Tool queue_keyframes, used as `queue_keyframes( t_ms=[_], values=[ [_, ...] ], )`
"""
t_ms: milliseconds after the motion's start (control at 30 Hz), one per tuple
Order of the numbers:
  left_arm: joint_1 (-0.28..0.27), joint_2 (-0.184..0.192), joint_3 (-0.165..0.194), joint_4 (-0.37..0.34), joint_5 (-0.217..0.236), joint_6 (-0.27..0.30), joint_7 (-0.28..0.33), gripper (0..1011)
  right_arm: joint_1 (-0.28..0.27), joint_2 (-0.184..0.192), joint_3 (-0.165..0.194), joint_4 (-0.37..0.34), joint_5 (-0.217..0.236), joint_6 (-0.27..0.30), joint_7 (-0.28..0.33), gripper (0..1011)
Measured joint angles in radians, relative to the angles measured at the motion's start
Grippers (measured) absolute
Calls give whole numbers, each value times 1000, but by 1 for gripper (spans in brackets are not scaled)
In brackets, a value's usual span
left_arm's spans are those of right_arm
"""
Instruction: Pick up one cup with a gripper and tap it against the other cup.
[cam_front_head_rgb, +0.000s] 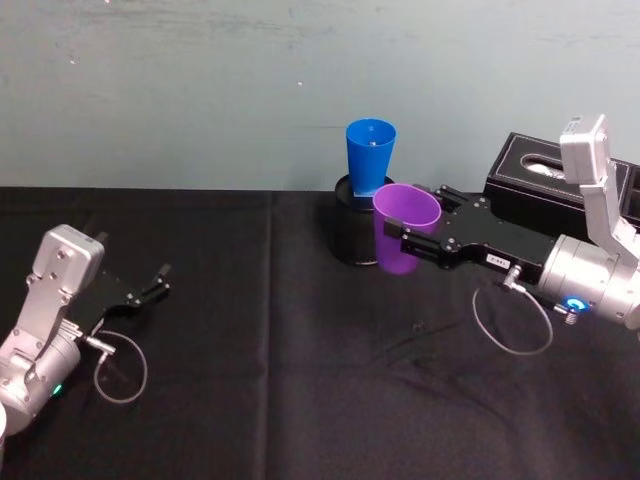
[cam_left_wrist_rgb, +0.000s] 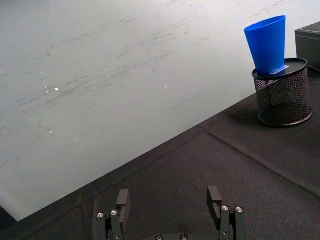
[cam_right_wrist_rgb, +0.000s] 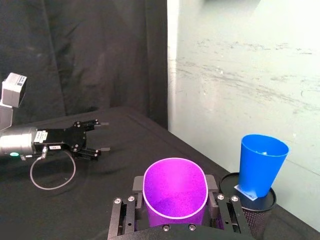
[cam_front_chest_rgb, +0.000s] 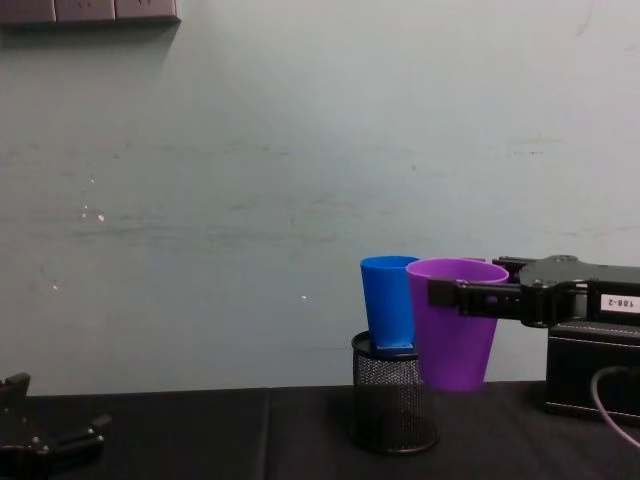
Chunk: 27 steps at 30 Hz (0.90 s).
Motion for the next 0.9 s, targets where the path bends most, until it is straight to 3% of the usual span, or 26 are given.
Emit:
queue_keyframes(
  t_ms=[567,900],
  values=[
    [0,0,0,0,0,0,0,1011,26,18,-21,-50,5,46,-19,726],
    [0,0,0,0,0,0,0,1011,24,17,-20,-48,4,44,-19,724]
  ],
)
